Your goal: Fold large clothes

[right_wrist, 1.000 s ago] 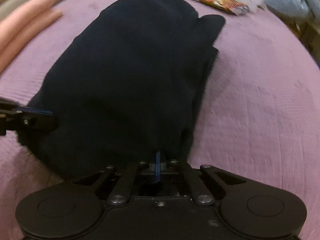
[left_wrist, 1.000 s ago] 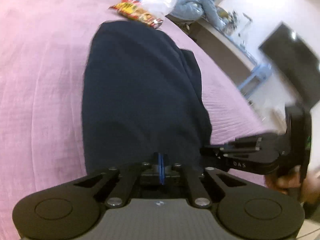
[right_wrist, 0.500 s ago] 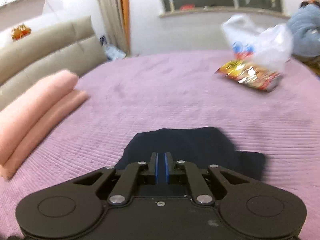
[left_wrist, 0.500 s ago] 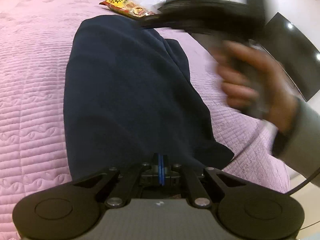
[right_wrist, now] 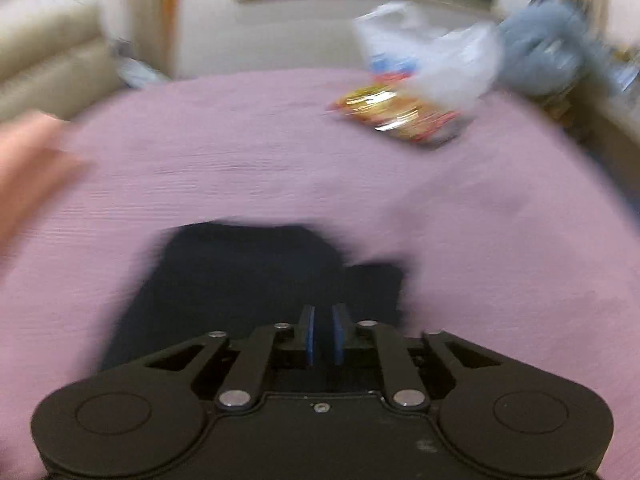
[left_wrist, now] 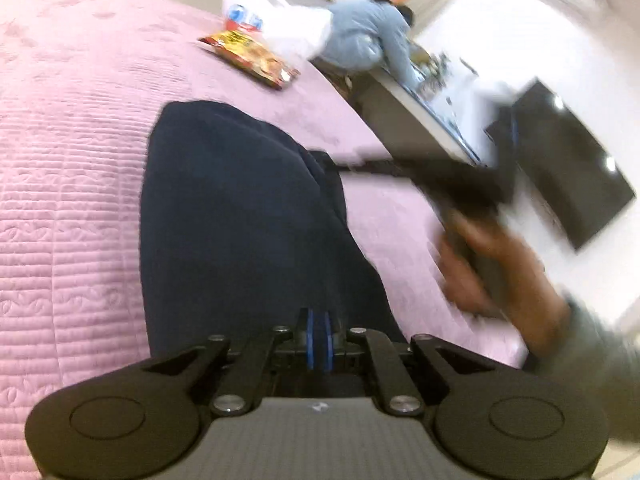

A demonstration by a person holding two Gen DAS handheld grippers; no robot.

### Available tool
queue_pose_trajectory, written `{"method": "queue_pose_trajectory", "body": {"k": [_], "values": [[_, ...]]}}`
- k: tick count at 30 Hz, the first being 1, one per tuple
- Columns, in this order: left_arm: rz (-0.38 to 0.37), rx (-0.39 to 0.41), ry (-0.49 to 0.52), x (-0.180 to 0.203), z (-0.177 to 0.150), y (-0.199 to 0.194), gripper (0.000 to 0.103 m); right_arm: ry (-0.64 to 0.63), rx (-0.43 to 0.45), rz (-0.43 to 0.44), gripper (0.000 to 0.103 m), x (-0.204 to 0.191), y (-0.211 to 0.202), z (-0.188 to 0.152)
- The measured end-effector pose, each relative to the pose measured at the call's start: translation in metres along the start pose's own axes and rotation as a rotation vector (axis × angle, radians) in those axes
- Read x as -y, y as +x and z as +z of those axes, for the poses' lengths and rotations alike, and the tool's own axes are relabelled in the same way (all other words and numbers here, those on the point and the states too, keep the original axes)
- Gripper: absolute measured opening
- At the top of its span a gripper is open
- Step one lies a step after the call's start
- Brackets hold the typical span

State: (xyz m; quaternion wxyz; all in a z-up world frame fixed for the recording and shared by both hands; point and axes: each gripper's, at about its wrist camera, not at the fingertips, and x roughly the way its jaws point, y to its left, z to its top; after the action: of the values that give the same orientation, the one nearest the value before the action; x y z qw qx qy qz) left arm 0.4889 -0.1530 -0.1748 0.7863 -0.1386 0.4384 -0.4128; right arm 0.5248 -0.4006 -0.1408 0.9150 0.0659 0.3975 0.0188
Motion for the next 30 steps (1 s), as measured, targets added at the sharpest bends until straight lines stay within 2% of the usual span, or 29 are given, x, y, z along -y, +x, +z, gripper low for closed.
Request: {"method": "queue_pose_trajectory", "body": {"k": [2,3,4,5,6,7,9,11,12,15,17,19,21,23,25,27,28,30], "values": [[0.035,-0.028,-0.022,-0.009,0.000,0.009,0.007,-0.001,-0.114,0.128,0.017,-0.019,-0.016,-0.033],[0.044,-0.043,-0.020,-0.013,-0.003,0.013,0.007,-0.022,-0.178,0.128,0.014,-0.025,-0.017,-0.050],[0.046,-0.050,-0.020,-0.016,-0.006,0.014,0.007,-0.061,-0.252,0.069,0.010,-0.029,-0.016,-0.074],[0.044,-0.059,-0.028,-0.019,-0.009,0.015,0.005,-0.097,-0.305,-0.016,0.000,-0.028,-0.016,-0.096],[0.034,-0.066,-0.041,-0.023,-0.012,0.015,0.005,-0.109,-0.345,-0.090,0.000,-0.017,-0.017,-0.119],[0.016,-0.074,-0.055,-0.025,-0.014,0.013,0.005,-0.074,-0.338,-0.088,0.000,-0.004,-0.025,-0.132],[0.013,-0.078,-0.052,-0.025,-0.017,0.009,0.005,0.039,-0.343,-0.088,0.000,0.017,-0.044,-0.136],[0.013,-0.089,-0.030,-0.022,-0.018,0.005,0.005,0.023,-0.342,-0.178,0.006,0.018,-0.048,-0.128],[0.005,-0.091,-0.023,-0.020,-0.018,0.004,0.005,0.015,-0.318,-0.185,0.006,0.019,-0.051,-0.123],[0.019,-0.098,0.010,-0.013,-0.015,0.002,0.007,0.054,-0.189,-0.114,0.006,0.016,-0.056,-0.094],[0.031,-0.107,0.026,-0.012,-0.016,0.005,0.007,0.032,-0.084,-0.077,0.006,0.005,-0.042,-0.072],[0.041,-0.111,0.028,-0.010,-0.016,0.007,0.007,0.015,-0.009,-0.061,0.006,-0.003,-0.028,-0.064],[0.043,-0.109,0.020,-0.010,-0.019,0.005,0.007,0.010,-0.032,-0.071,0.002,-0.002,0.000,-0.061],[0.035,-0.110,0.000,-0.014,-0.022,0.005,0.006,0.001,-0.088,-0.174,0.000,0.008,0.023,-0.072],[0.030,-0.113,-0.007,-0.014,-0.024,0.004,0.006,0.099,-0.098,-0.182,0.000,0.025,0.017,-0.076],[0.028,-0.104,0.014,-0.010,-0.023,-0.002,0.006,0.105,-0.096,-0.289,0.021,0.025,-0.001,-0.074],[0.005,-0.093,0.022,-0.008,-0.021,-0.008,0.007,0.110,-0.093,-0.290,0.021,0.026,-0.012,-0.074],[-0.030,-0.058,0.018,-0.005,-0.017,-0.017,0.009,0.163,-0.085,-0.149,0.022,0.026,-0.035,-0.078]]}}
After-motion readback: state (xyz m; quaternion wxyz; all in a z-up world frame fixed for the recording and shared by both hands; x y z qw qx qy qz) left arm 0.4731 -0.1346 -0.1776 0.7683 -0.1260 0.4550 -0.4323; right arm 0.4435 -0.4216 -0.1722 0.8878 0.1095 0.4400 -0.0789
